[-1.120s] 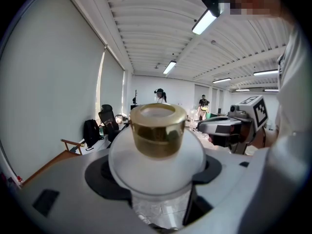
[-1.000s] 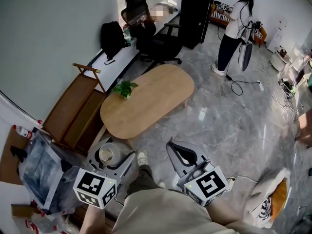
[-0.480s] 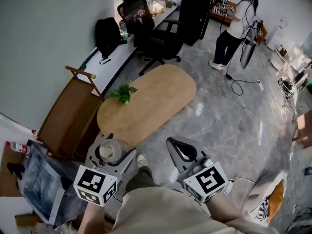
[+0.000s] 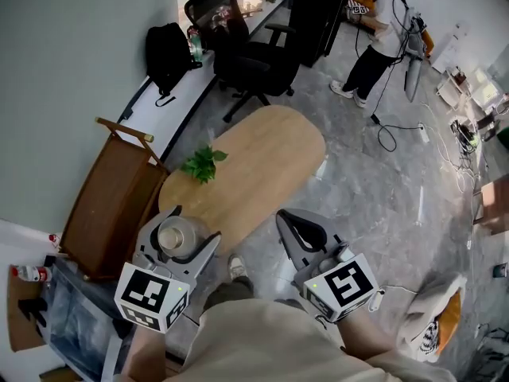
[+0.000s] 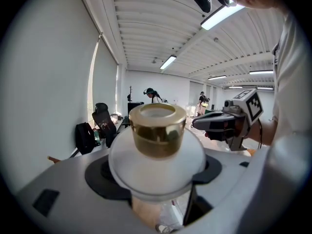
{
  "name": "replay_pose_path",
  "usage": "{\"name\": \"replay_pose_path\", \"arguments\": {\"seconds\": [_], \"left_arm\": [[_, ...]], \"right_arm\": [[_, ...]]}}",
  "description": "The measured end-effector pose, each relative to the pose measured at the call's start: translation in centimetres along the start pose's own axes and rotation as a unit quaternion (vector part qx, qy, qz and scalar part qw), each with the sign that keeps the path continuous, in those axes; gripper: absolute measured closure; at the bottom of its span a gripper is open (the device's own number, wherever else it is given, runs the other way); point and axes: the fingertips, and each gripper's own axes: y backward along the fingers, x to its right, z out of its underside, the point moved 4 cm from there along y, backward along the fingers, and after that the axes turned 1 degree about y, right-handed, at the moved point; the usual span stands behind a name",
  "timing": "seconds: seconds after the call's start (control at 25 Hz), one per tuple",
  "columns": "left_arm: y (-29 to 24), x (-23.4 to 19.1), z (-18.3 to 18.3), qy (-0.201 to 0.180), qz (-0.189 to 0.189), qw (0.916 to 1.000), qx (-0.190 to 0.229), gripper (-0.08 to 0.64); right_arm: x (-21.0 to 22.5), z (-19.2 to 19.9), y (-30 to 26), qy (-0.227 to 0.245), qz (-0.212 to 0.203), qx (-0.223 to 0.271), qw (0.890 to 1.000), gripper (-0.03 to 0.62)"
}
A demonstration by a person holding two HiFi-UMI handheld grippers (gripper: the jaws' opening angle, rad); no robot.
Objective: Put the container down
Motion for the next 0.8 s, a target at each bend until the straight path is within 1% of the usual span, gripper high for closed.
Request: {"name": "replay_pose_path", "arguments": {"seconds": [0.24,0.48,0.68,0.8], "left_arm": [[-1.9,-4.5,-1.1,-0.006,0.011,0.9999,0.001,0.225],[-3.4,-6.8,-1.5,-0.006,0.019,0.9998,0.001,0.227],[-4.4,-9.0,-2.2,0.006,0.007,0.9999,0.004,0.227],[-5.2,-9.4,-2.3,0.013,0.006,0.9999,0.003,0.227]], "right_arm": [[1.4,-1.2,-4.5,-0.005,0.018,0.0,1.0,0.596],[2.5,-1.4,-7.2,-0.008,0.03,-0.005,1.0,0.597],[3.9,-1.4,-8.1,-0.032,0.023,-0.009,0.999,0.597],[4.8,-1.6,-8.5,-0.034,0.025,-0.011,0.999,0.597]]}}
